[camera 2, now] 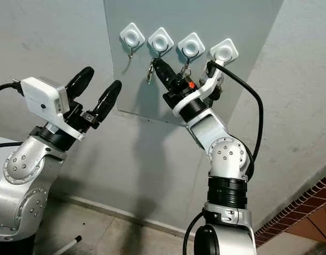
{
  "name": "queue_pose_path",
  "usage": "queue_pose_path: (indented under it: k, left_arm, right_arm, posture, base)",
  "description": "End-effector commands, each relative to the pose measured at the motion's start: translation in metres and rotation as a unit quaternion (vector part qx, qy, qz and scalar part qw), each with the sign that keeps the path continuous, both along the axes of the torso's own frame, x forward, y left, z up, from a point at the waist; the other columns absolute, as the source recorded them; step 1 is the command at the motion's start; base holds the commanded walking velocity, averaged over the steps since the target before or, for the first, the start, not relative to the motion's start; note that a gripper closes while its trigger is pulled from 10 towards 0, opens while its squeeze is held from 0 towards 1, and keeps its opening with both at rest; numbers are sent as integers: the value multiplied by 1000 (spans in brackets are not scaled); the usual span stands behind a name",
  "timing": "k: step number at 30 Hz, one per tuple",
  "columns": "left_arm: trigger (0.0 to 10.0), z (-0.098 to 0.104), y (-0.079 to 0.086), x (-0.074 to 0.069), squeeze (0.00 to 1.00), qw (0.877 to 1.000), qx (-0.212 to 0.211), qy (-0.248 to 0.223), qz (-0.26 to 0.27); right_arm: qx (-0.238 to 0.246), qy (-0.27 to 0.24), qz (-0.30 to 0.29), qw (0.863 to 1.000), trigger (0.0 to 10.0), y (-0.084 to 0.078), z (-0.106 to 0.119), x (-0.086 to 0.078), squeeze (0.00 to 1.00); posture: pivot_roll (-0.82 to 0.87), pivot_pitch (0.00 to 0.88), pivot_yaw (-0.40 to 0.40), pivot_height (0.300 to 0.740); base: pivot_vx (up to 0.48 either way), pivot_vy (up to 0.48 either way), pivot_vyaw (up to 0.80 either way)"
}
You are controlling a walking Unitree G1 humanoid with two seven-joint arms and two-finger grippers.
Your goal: Hang keys on a hook
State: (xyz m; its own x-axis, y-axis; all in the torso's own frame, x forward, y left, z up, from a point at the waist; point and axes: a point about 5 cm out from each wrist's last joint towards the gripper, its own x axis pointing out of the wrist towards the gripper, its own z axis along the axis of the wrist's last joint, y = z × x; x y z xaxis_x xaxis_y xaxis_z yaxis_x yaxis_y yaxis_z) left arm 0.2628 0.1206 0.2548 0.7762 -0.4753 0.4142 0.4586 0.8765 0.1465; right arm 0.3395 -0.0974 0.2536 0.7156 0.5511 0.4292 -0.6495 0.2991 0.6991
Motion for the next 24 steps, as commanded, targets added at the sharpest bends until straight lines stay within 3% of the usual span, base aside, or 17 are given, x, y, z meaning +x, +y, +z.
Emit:
queue_pose_path:
  k: [1,13,24]
  left_arm:
    - [10000,8,-2,-1,0,1000,-4,-16,-3]
    - [10000,6,-4,-2,0,1000,-4,-14,-9]
    - [10000,5,-4,-3,0,1000,-4,-13,-8]
  right_arm:
    - [46,-47,-45,997,10000,-19,25,2,0]
    - [47,-86,-3,995,10000,-15,27,-12,0]
    - [19,-107,32,994,10000,-7,27,-20,0]
  posture:
    - [-42,0,-53,732]
    - [-45,0,-58,732]
    - [-44,0,-59,732]
  base:
    - [0,0,0]
    - [0,0,0]
    - [0,0,0]
